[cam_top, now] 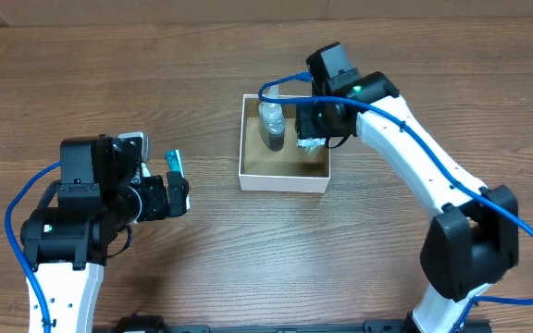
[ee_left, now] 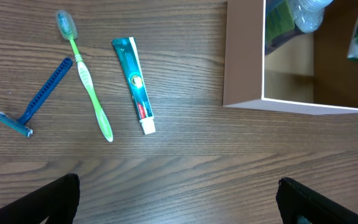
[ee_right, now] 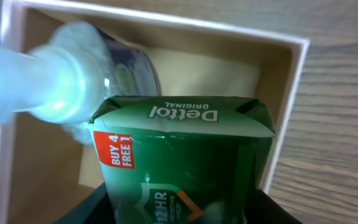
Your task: Pack container
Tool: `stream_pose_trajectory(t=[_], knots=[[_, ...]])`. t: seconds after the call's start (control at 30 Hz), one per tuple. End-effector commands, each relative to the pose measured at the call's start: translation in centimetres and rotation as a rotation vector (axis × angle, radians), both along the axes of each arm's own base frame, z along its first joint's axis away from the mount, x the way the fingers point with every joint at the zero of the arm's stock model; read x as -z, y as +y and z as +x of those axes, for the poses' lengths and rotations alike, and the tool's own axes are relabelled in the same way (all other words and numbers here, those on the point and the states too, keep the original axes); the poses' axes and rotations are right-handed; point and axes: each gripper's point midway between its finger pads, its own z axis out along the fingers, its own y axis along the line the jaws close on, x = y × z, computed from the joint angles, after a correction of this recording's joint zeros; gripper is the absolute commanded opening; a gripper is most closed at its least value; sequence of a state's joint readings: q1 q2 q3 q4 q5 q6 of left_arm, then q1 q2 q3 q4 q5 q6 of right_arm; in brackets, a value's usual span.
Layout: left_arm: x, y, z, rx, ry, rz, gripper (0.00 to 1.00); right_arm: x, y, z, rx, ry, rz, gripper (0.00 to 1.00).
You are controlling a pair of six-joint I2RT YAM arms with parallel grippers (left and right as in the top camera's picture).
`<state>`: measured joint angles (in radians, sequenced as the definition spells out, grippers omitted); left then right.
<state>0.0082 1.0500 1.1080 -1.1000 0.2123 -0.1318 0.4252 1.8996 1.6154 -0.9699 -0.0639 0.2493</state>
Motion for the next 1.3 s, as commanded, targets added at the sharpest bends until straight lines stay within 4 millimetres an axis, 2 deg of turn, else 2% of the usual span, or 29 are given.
stream_pose_trajectory(t=[0.0,0.03,0.17,0.23,0.3,0.4,0.43,0.5,0.57,0.63,0.73,0.77,0.87,0.97,1.03,1.1,1.17,1.27], knots=[[-0.9,0.0,0.4,0.004,-0.024,0.004,1.00,-1.5,0.4,0.5,-0.006,-0.046,0.033,0.76],[-0.9,0.0,0.4,0.004,-0.024,0.004,1.00,-1.6,0.4,0.6,-0.007,-0.047,0.033,0.82],[-0.9,0.0,0.4,0.004,-0.024,0.004,1.00,-2.2,0.1,1.2,0.005,-0.073,0.027,0.91],[-0.9,0.0,0.4,0.004,-0.024,0.004,1.00,-3.6,-0.5,1.4,0.021,-0.091,0.017,0.91],[-0.9,0.0,0.4,0.004,-0.024,0.004,1.00,-6.4,-2.2,1.4,0.078,-0.136,-0.008,0.91],[-0.9,0.0,0.5,0.004,-0.028,0.005,1.00,-11.8,-7.1,0.5,0.258,-0.247,-0.067,0.92],[-0.9,0.0,0.5,0.003,-0.029,0.006,1.00,-12.8,-8.3,0.2,0.303,-0.266,-0.075,0.93],[-0.8,0.0,0.3,0.020,-0.023,0.011,1.00,-16.1,-12.8,-1.6,0.446,-0.318,-0.069,0.93],[-0.8,-0.3,0.1,0.042,-0.020,0.015,1.00,-17.8,-15.9,-3.2,0.544,-0.334,-0.054,0.93],[-0.7,-0.4,0.1,0.053,-0.019,0.048,1.00,-20.0,-19.5,-5.8,0.634,-0.363,-0.047,0.93],[-0.8,-1.5,0.2,0.077,-0.034,0.069,1.00,-21.5,-21.9,-9.2,0.664,-0.396,-0.070,0.93],[-0.9,-1.8,0.5,0.076,-0.045,0.079,1.00,-21.2,-22.1,-10.3,0.656,-0.392,-0.067,0.93],[-0.9,-2.5,1.4,0.057,-0.067,0.122,1.00,-17.9,-20.7,-13.2,0.608,-0.321,-0.001,0.93],[0.5,-3.3,2.8,0.017,-0.021,0.094,1.00,-12.0,-20.3,-15.1,0.596,-0.252,-0.001,0.94],[1.7,-3.5,3.8,0.018,0.005,0.100,1.00,-9.3,-20.3,-15.9,0.595,-0.196,-0.018,0.97],[3.7,-3.8,5.1,0.015,0.056,0.109,1.00,-6.7,-20.2,-16.7,0.590,-0.126,-0.034,0.99],[6.1,-3.8,6.1,-0.031,0.124,0.100,1.00,-5.0,-20.2,-17.2,0.588,-0.075,-0.050,0.99],[9.4,-3.8,7.1,-0.095,0.222,0.066,1.00,-4.1,-20.2,-17.4,0.587,-0.047,-0.060,1.00]])
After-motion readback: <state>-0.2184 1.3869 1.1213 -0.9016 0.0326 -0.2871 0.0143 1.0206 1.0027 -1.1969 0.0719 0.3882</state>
